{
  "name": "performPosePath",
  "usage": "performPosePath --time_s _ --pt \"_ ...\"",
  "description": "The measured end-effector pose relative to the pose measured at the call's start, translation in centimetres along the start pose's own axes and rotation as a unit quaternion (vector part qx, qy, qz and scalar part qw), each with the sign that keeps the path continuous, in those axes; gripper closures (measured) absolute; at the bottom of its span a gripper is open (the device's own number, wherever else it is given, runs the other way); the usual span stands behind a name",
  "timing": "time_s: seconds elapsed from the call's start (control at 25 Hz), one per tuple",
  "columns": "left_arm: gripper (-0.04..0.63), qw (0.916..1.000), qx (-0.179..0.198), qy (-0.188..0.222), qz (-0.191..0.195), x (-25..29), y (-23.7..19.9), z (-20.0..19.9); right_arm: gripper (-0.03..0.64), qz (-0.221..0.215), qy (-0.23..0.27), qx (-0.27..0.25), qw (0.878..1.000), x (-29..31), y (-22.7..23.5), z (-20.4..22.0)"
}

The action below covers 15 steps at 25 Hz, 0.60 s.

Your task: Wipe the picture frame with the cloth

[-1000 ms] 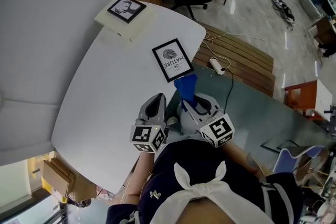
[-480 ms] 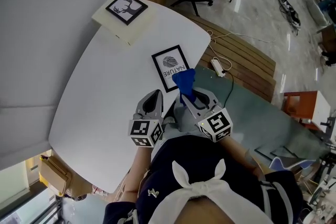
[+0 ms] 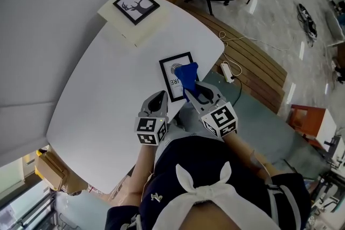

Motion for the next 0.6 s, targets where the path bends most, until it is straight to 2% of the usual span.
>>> performPosePath --time_s 0.16,0.44,0.6 --pt "0.598 0.9997 -0.004 -0.023 -0.009 1.2 -0.8 0.8 0.526 -0.012 -0.015 -0.005 1.000 1.9 1.4 0.0" --pt "0.598 0.9965 0.018 -0.080 -0.018 3.8 -1.1 2.6 0.526 -0.040 -0.050 -0.018 0.998 4.4 3.6 0.3" --pt "0.598 0.9943 0.017 -0.103 -0.021 5.1 -1.4 3.3 0.526 -0.056 -0.070 -0.024 0.996 5.9 4.5 0.6"
Point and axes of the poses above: the fingertips, and each gripper's own axes: x forward along the fingers, y to its right, z out of its underside, the point moved 2 cm from there along -x, backward along the fingers, and after that the axes turned 6 degrees about x, right-handed, at the moved point
